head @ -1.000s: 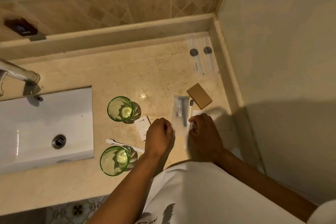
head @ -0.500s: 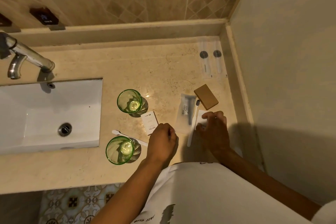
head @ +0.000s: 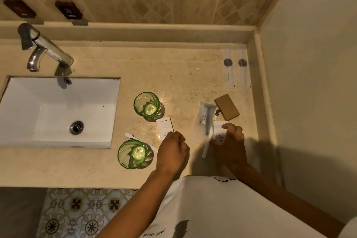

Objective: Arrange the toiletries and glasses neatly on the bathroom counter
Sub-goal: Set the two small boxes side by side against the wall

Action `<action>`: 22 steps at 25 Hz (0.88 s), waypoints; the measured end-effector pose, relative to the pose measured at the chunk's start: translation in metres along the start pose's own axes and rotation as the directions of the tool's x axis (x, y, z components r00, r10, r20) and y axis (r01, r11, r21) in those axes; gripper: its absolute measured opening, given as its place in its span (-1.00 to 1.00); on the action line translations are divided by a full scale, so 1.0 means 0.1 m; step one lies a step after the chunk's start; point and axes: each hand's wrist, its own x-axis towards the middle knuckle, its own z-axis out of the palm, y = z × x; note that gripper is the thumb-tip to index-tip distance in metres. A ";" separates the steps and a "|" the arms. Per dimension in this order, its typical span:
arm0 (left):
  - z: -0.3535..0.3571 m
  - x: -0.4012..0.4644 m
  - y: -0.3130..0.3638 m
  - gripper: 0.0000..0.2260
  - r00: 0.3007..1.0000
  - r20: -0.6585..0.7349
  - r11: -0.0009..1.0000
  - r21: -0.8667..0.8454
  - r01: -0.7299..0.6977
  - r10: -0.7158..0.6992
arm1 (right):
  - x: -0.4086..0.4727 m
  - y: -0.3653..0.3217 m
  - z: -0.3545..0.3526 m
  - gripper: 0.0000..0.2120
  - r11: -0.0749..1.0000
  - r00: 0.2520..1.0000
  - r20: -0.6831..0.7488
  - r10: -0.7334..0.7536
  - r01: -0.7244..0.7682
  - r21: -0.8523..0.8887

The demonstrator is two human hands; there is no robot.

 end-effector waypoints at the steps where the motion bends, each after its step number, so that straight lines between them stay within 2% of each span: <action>1: -0.01 0.01 0.02 -0.89 1.000 -0.003 1.000 -0.021 0.002 -0.002 | 0.00 -0.02 -0.01 -0.31 0.999 0.999 0.017 -0.032 0.031 0.033; 3: -0.04 0.05 0.10 -0.91 1.000 -0.002 0.994 -0.105 0.024 -0.024 | 0.04 -0.12 -0.03 -0.33 0.993 0.994 0.058 -0.095 0.090 0.082; 4: -0.04 0.09 0.15 -0.91 0.997 0.013 0.977 -0.198 0.074 -0.073 | 0.07 -0.18 -0.04 -0.33 0.988 0.989 0.071 -0.129 0.122 0.094; 6: -0.09 0.25 0.30 -0.86 0.974 0.104 0.870 -0.437 0.228 -0.204 | 0.15 -0.35 -0.06 -0.33 0.973 0.975 0.081 -0.206 0.196 0.120; 8: -0.12 0.48 0.40 -0.81 0.945 0.181 0.756 -0.568 0.326 -0.272 | 0.25 -0.51 -0.07 -0.35 0.954 0.961 0.070 -0.267 0.253 0.160; 11: -0.18 0.78 0.57 -0.90 0.943 0.160 0.727 -0.604 0.328 -0.292 | 0.47 -0.59 -0.05 -0.33 0.949 0.963 0.062 -0.263 0.246 0.197; 13: -0.22 0.96 0.65 -0.87 0.947 0.160 0.716 -0.622 0.317 -0.280 | 0.65 -0.63 -0.06 -0.29 0.956 0.969 0.087 -0.230 0.208 0.206; 15: -0.25 1.21 0.75 -0.81 0.946 0.190 0.698 -0.639 0.322 -0.262 | 0.89 -0.66 -0.10 -0.33 0.962 0.972 0.092 -0.217 0.196 0.190; 18: -0.28 1.67 0.95 -0.85 0.930 0.239 0.638 -0.678 0.366 -0.280 | 1.30 -0.73 -0.21 -0.38 0.951 0.969 0.104 -0.225 0.195 0.241; 22: -0.24 2.30 1.15 -0.71 0.936 0.318 0.690 -0.644 0.330 -0.150 | 1.85 -0.82 -0.23 -0.45 0.930 0.984 0.136 -0.114 0.057 0.364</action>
